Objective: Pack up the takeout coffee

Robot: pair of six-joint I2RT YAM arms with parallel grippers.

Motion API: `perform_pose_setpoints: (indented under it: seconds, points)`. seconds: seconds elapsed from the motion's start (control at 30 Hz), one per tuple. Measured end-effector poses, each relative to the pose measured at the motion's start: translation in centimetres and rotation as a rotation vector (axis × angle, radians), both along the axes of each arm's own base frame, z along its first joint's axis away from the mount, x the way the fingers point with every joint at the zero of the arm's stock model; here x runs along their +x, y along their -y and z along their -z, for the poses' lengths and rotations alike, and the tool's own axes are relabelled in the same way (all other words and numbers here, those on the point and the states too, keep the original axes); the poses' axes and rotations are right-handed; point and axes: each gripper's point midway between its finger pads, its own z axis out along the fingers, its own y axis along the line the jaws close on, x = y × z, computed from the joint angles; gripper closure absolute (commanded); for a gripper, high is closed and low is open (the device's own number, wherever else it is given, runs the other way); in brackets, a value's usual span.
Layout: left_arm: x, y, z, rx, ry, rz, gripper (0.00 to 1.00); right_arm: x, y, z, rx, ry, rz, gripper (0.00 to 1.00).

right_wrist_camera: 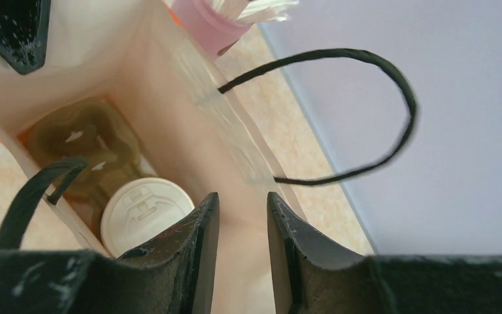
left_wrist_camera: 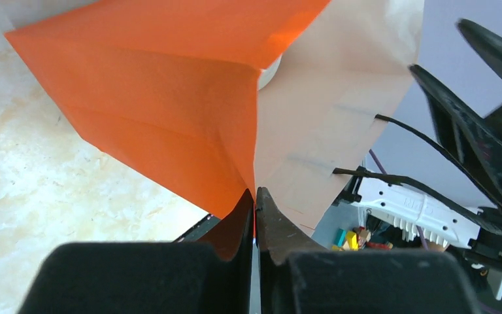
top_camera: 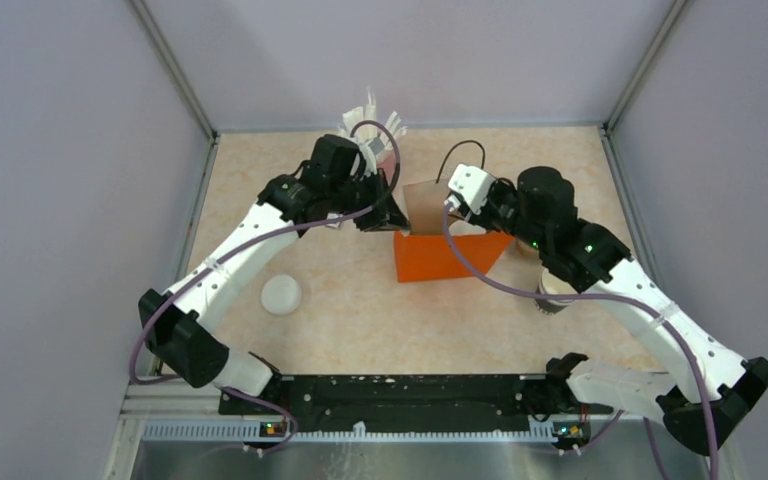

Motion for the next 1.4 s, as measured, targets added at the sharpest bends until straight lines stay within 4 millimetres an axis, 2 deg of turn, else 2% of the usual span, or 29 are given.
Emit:
perform_pose_setpoints:
  seconds: [0.13, 0.23, 0.33, 0.4, 0.53, 0.67, 0.8, 0.93, 1.07, 1.27, 1.4]
  points:
    - [0.6, -0.2, -0.4, 0.033, -0.029, -0.039, 0.92, 0.0, 0.2, -2.1, 0.087, 0.042, 0.033, 0.66]
    - [0.9, -0.2, -0.1, 0.049, -0.054, -0.058, 0.77, 0.0, 0.3, -3.6, 0.156, 0.067, 0.059, 0.65]
    - [1.1, -0.2, 0.3, 0.064, -0.079, -0.077, 0.68, 0.2, 0.4, -4.5, 0.212, 0.077, 0.088, 0.63]
    - [1.4, -0.1, 0.2, 0.069, -0.084, -0.082, 0.55, 0.4, 0.5, -4.8, 0.241, 0.078, 0.111, 0.63]
    - [2.4, 0.3, -1.0, 0.061, -0.069, -0.094, 0.41, 0.3, 1.0, -5.4, 0.297, 0.071, 0.152, 0.61]
    - [3.8, 0.1, -3.5, 0.046, -0.002, -0.127, 0.20, 0.1, 1.4, -6.6, 0.386, 0.048, 0.200, 0.43]
    - [5.4, -0.7, -6.3, 0.033, 0.093, -0.180, 0.10, -0.3, 1.7, -8.5, 0.520, 0.003, 0.252, 0.24]
    - [6.8, -2.3, -7.1, 0.060, 0.152, -0.241, 0.06, -1.0, 1.6, -9.3, 0.652, -0.081, 0.298, 0.09]
    - [8.8, -4.8, -7.2, 0.134, 0.225, -0.302, 0.06, -1.7, 1.8, -8.5, 0.744, -0.197, 0.371, 0.08]
    - [14.0, -9.6, -9.7, 0.303, 0.455, -0.432, 0.19, -3.2, 1.9, -6.5, 0.806, -0.361, 0.446, 0.08]
    - [18.0, -11.8, -8.8, 0.384, 0.513, -0.489, 0.28, -4.8, 2.1, -5.9, 0.814, -0.427, 0.444, 0.09]
